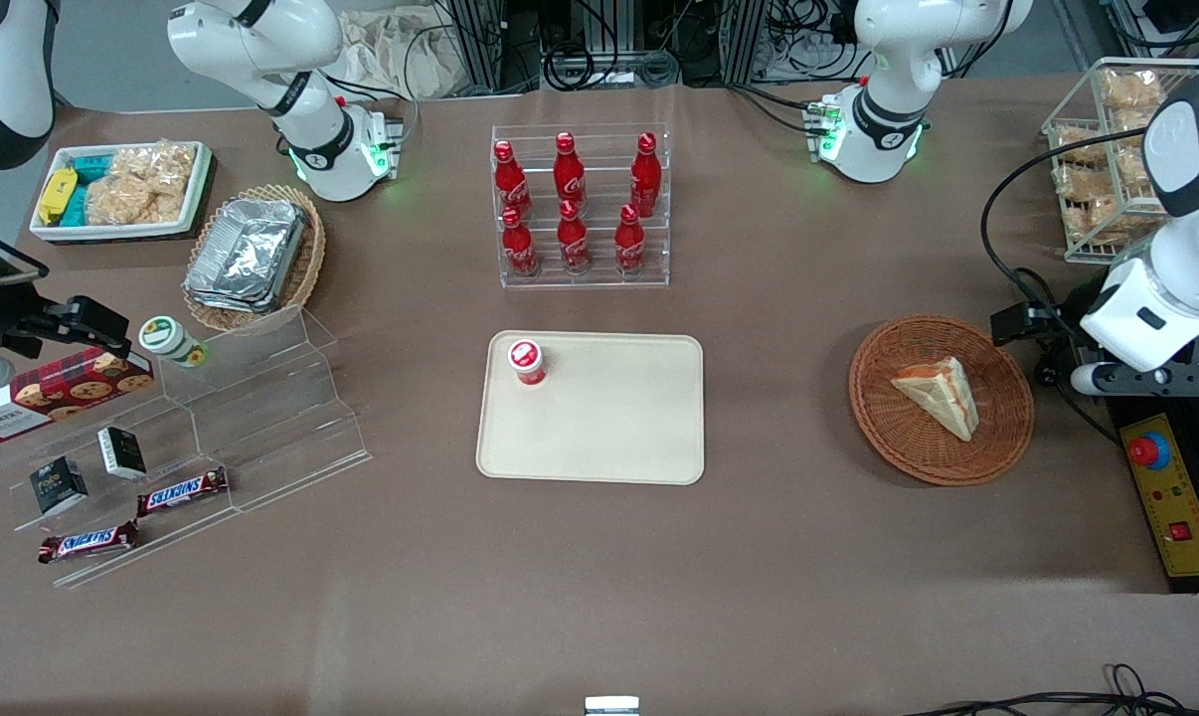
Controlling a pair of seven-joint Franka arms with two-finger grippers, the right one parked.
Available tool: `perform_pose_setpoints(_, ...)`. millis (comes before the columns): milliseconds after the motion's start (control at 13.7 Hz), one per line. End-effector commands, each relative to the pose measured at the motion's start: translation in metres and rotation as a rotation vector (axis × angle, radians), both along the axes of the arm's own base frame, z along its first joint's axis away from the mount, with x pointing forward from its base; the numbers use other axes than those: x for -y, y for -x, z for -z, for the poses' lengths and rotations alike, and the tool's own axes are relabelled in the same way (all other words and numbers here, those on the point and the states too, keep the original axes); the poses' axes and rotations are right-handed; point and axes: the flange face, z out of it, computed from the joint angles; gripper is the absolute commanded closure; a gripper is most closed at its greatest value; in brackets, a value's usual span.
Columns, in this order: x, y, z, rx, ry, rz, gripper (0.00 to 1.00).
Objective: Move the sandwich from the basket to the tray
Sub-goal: 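Move the left gripper over the sandwich in the wicker basket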
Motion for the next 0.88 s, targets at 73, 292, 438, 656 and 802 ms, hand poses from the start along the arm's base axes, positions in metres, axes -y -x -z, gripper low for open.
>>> perform_pose_setpoints(73,-0.006,-0.011,0.001,-0.021,-0.017,0.011,0.00)
perform_pose_setpoints(292,-0.007,-0.013,0.021,-0.061,-0.024,-0.041,0.00)
perform_pose_setpoints(438,-0.005,-0.012,0.037,-0.072,-0.043,-0.184,0.00)
perform_pose_setpoints(656,-0.008,-0.010,0.065,-0.050,-0.047,-0.336,0.00)
perform_pose_setpoints(802,-0.011,-0.007,0.087,-0.041,-0.061,-0.420,0.00)
